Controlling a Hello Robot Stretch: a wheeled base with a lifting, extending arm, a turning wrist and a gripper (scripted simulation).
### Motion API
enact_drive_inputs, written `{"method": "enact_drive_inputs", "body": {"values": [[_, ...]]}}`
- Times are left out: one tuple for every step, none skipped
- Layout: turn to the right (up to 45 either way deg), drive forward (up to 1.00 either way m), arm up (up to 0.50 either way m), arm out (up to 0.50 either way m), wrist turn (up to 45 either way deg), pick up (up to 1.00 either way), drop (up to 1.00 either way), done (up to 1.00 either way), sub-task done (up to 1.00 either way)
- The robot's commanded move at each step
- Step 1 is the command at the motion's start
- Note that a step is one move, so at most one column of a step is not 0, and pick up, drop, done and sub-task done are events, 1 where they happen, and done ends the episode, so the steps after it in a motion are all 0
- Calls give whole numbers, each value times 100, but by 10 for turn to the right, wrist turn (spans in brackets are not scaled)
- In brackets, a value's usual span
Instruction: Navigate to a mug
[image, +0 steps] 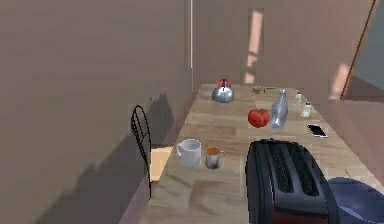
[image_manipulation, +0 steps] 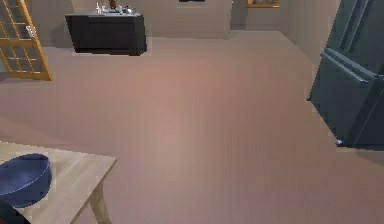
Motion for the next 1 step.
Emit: {"method": "enact_drive_inputs", "body": {"values": [[0, 0, 0, 0, 0, 0, 0, 100, 0]]}}
